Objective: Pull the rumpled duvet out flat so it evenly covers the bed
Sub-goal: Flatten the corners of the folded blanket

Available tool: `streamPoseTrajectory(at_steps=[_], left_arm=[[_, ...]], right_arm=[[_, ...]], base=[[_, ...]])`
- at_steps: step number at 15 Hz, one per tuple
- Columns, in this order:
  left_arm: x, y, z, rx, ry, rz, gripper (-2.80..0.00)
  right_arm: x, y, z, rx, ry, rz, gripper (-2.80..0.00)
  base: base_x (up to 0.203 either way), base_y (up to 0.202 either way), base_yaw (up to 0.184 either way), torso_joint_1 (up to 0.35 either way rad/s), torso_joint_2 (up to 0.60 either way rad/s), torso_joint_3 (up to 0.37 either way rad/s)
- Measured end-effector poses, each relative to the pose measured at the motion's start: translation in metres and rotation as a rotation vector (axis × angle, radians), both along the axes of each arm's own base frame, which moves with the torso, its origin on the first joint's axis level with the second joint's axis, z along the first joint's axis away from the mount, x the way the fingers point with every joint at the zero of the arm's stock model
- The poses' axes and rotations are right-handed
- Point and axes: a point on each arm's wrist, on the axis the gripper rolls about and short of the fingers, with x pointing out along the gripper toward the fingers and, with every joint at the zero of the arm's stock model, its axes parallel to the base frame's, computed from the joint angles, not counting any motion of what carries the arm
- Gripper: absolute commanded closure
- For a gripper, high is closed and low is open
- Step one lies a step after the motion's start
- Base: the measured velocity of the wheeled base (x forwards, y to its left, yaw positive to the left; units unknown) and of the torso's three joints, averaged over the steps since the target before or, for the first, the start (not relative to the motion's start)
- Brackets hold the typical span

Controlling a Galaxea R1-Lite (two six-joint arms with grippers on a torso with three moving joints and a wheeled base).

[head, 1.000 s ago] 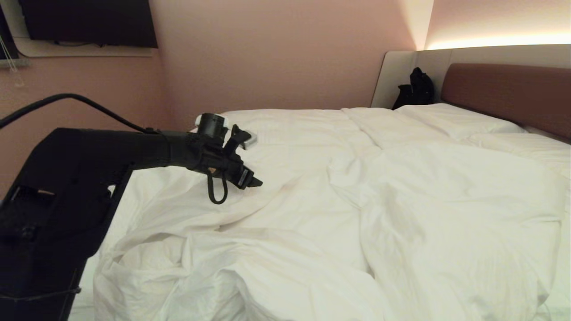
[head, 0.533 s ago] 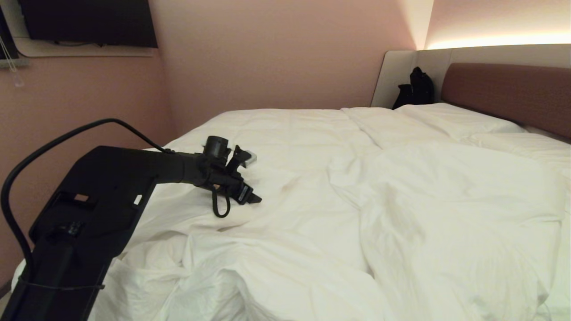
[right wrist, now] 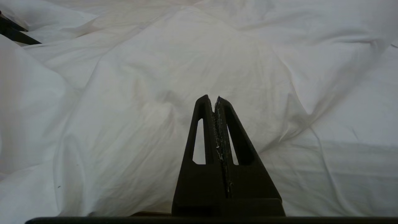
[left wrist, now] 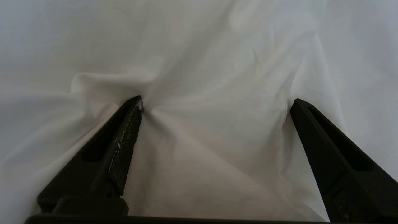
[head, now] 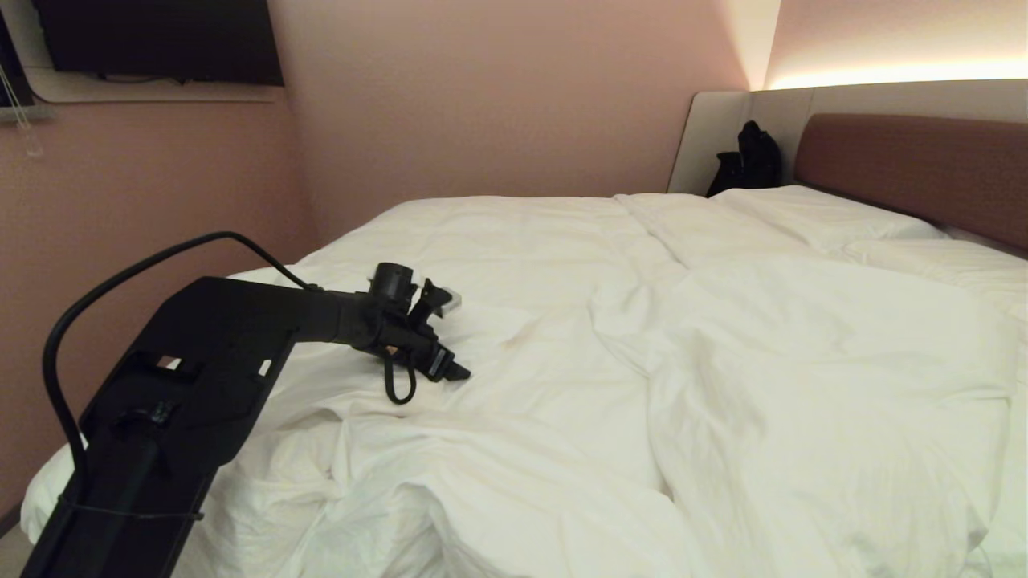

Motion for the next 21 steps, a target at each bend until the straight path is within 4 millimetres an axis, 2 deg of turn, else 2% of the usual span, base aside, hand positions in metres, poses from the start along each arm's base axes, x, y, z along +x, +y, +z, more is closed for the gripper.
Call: streamPoseTrajectory(at_steps=[1, 2, 8, 15, 19, 21], left_arm=[[0.0, 0.0, -0.001, 0.0, 0.001, 0.0, -2.8], [0.0, 0.0, -0.002, 0.001, 0.003, 0.0, 0.0], [0.001, 0.0, -0.012, 0.007, 0.021, 0.0, 0.0], [0.0, 0.001, -0.012, 0.017, 0.03, 0.018, 0.0], [-0.005, 0.004, 0.004, 0.013, 0.017, 0.024, 0.0], [-0.011, 0.012, 0.02, 0.018, 0.002, 0.042, 0.0]], right_arm=[[0.0, 0.0, 0.0, 0.0, 0.0, 0.0, 0.0], [0.0, 0.0, 0.0, 0.0, 0.0, 0.0, 0.0], [0.0, 0.0, 0.0, 0.0, 0.0, -0.001, 0.0], [0.0, 0.0, 0.0, 0.0, 0.0, -0.001, 0.0], [0.0, 0.0, 0.0, 0.0, 0.0, 0.0, 0.0], [0.0, 0.0, 0.0, 0.0, 0.0, 0.0, 0.0]], base=[[0.0, 0.0, 0.0, 0.0, 0.0, 0.0], [0.0, 0.0, 0.0, 0.0, 0.0, 0.0], [0.0, 0.0, 0.0, 0.0, 0.0, 0.0], [0.0, 0.0, 0.0, 0.0, 0.0, 0.0], [0.0, 0.0, 0.0, 0.0, 0.0, 0.0], [0.0, 0.0, 0.0, 0.0, 0.0, 0.0]])
